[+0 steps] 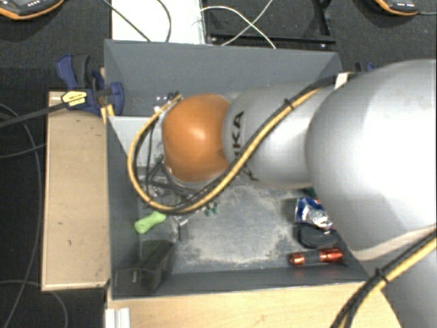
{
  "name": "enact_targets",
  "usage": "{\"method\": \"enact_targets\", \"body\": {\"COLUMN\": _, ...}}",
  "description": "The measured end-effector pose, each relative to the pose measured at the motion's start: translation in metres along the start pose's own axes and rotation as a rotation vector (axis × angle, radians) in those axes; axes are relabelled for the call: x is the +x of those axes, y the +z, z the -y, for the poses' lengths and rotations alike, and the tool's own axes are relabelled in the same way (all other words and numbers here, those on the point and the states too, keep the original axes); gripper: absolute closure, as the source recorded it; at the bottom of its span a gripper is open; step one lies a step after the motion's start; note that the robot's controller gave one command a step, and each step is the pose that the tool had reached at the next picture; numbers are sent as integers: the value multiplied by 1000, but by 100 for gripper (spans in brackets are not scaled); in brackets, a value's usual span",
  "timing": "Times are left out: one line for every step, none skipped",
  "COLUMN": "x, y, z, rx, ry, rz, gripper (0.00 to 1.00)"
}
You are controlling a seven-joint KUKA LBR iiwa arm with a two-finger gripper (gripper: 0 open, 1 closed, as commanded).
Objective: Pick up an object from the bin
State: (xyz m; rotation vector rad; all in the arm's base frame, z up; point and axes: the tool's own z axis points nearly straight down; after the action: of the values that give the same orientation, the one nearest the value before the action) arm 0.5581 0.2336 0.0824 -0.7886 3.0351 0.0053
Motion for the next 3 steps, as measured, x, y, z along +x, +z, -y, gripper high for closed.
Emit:
{"method": "enact_targets", "body": {"x": 0, "y": 3, "z": 55, "rx": 0, "ry": 301, "rz": 1, "gripper": 100}}
{"method": "enact_targets", "body": {"x": 0, "y": 3, "z": 54, "rx": 0, "ry": 301, "rz": 1, "gripper": 100}}
{"method": "enact_targets", "body": {"x": 58, "y": -7, "z": 27, "rx": 1, "ry": 32, "rz": 8, "gripper": 100}}
